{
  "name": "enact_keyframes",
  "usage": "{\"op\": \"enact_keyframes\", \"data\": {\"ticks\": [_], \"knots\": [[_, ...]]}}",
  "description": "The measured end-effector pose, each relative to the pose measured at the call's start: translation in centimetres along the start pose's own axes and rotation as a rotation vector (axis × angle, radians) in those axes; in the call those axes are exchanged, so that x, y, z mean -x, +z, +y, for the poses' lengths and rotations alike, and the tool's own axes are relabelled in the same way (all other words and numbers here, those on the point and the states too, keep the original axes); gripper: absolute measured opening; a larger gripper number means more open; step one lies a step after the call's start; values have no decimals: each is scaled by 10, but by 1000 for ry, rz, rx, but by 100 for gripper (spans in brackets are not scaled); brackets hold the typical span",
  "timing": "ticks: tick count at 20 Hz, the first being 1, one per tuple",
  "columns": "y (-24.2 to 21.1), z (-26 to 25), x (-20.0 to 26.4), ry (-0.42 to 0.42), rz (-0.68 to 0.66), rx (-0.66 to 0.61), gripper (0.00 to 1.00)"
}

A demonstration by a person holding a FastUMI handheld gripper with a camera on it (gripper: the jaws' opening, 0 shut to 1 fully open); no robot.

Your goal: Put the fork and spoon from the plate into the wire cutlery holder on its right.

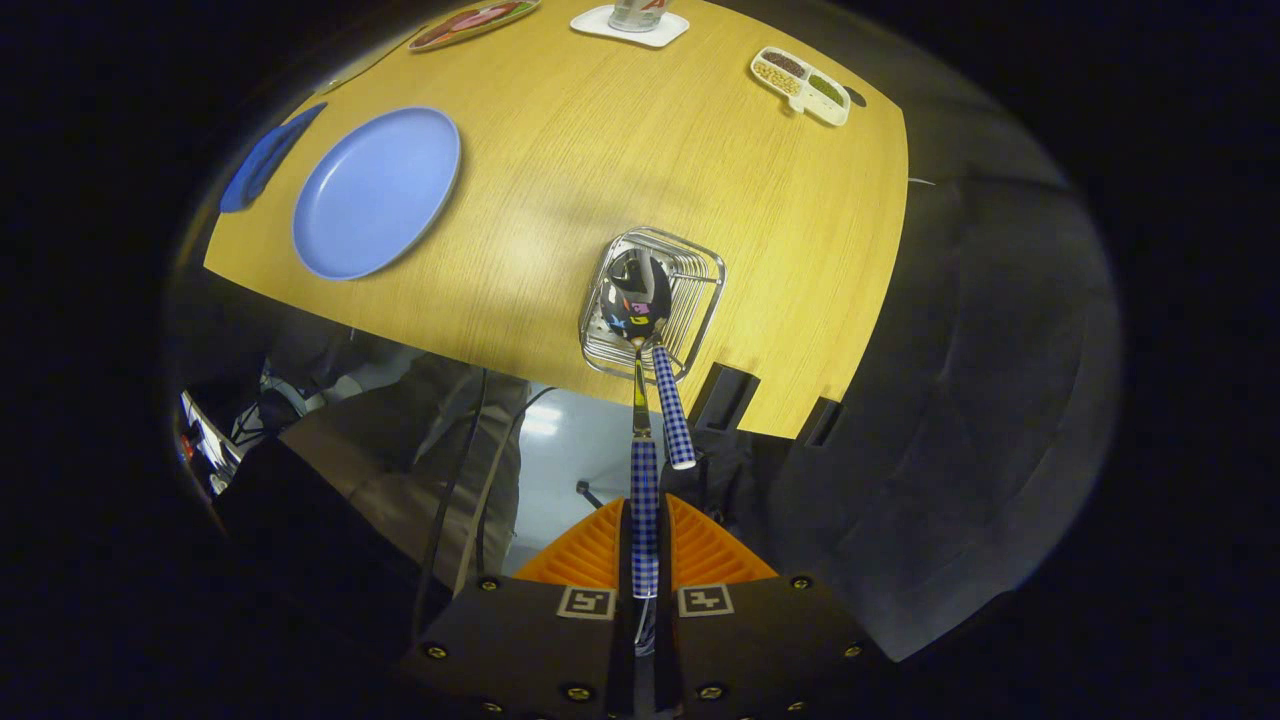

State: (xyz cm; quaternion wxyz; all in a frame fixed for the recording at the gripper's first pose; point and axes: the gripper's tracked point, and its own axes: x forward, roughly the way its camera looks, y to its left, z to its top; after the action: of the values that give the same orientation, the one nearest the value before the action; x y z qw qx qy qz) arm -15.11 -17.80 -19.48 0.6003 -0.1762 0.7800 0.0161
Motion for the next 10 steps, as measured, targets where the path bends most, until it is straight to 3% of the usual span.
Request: {"op": "enact_keyframes", "data": {"ticks": [10], "knots": [[18, -16, -27, -35, 111, 74, 8]]}}
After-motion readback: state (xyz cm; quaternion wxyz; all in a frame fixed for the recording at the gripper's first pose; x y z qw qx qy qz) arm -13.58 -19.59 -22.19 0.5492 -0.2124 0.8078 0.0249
